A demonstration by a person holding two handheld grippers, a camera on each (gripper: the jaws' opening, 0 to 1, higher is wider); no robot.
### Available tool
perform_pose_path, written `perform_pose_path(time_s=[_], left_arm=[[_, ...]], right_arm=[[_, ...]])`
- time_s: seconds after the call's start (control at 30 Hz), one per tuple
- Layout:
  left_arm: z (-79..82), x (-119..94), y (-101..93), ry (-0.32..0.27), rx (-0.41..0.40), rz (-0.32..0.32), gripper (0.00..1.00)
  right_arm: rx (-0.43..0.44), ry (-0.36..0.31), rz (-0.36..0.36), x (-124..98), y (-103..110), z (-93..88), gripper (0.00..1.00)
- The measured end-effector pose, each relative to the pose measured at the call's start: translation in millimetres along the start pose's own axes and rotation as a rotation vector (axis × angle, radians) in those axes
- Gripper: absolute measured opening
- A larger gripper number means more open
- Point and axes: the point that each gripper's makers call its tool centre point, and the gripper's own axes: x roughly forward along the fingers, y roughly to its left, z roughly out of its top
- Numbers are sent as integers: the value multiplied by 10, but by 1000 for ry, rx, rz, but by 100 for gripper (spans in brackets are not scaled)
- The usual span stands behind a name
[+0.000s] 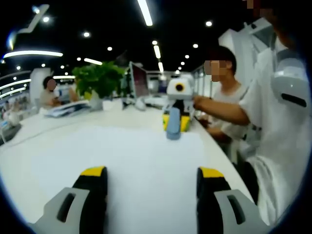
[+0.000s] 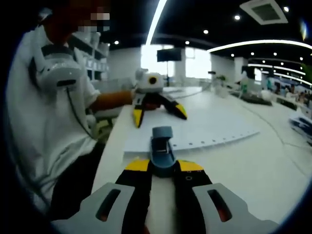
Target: Pick up the paper insert the paper into the punch align the paper edges press the punch to punch holes
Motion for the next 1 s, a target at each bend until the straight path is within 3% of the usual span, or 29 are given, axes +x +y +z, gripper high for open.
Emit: perform_pose_path(time_s=[0.43,0.53,0.73,0.93,1.0], left_arm=[[2,7,-10,0,0,1,74],[3,7,-11,0,0,1,74],[27,-14,-9,-4,8,5,74],[380,-128,27,-140,-38,8,73],[530,-115,3,-166,-32,2,73]], right_arm=[[13,2,2,-7,5,-9,24],[9,4,-10,-5,-10,-9,30],[28,-30,-70,-77,-25,44,32],[7,-69,-165,-300,5,211,34],[0,-86,-242,-385,-4,294,34]])
